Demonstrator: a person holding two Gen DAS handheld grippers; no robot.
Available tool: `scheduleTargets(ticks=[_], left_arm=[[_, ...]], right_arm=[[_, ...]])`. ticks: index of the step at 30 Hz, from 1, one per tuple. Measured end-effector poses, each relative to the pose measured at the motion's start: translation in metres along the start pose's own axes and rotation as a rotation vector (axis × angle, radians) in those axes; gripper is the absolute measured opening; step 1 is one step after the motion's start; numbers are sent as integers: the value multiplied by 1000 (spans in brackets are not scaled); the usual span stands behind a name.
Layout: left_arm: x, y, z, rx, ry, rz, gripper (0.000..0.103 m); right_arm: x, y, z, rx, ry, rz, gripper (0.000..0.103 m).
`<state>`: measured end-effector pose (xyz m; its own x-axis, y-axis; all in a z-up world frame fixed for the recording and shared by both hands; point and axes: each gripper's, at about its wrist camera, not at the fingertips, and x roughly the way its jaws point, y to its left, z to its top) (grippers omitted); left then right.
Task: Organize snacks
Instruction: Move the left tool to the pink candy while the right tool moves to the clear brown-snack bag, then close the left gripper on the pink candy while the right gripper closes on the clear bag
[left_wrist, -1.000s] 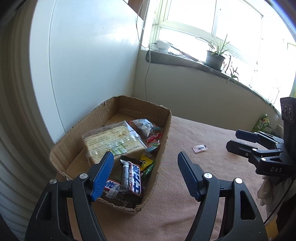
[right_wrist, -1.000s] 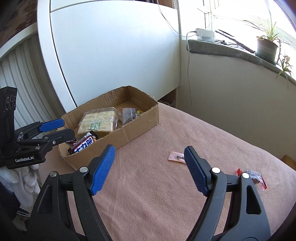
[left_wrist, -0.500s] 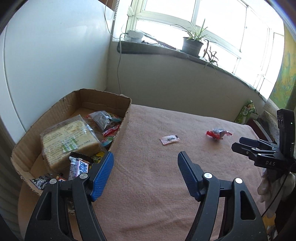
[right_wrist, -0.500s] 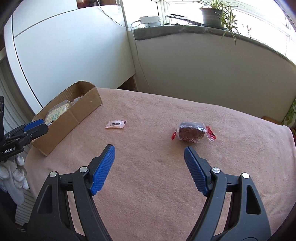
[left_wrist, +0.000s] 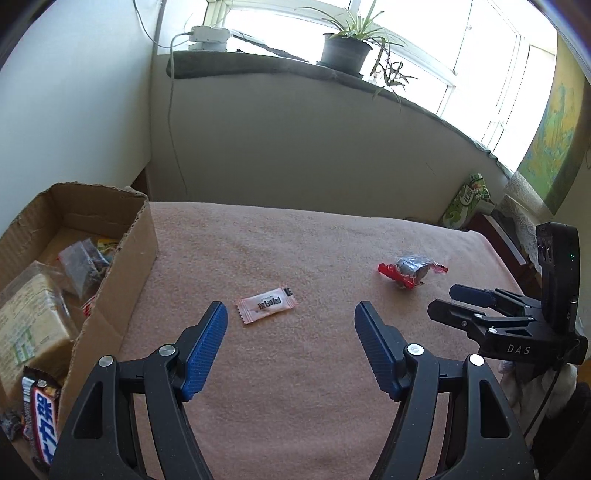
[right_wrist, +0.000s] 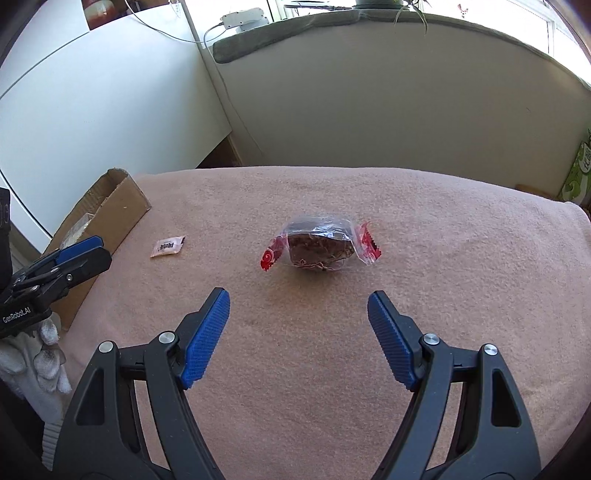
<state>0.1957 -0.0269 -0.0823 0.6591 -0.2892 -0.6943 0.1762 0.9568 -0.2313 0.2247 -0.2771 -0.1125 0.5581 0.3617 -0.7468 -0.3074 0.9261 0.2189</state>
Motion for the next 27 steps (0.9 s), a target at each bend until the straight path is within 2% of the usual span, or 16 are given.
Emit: scheduleTargets(ticks=[4, 8, 12, 19, 22, 27], left_arm=[[27, 4, 14, -5, 35, 17, 71], [49, 18, 23, -98, 82, -10, 69], [67, 19, 22, -105, 147, -15, 60], [63, 23, 18, -111, 176, -49, 50], [57, 15, 10, -72, 180, -50, 46], [50, 3, -3, 0, 177, -31, 46]], right_arm=[[6, -6, 3, 15, 1, 7, 80], [7, -10, 5, 25, -3, 21, 80], [10, -9, 6, 22, 0, 30, 80], [15, -9, 7, 20, 2, 41, 80], [17, -6, 9, 14, 3, 42, 80], [19, 2, 12, -1, -4, 32, 80]])
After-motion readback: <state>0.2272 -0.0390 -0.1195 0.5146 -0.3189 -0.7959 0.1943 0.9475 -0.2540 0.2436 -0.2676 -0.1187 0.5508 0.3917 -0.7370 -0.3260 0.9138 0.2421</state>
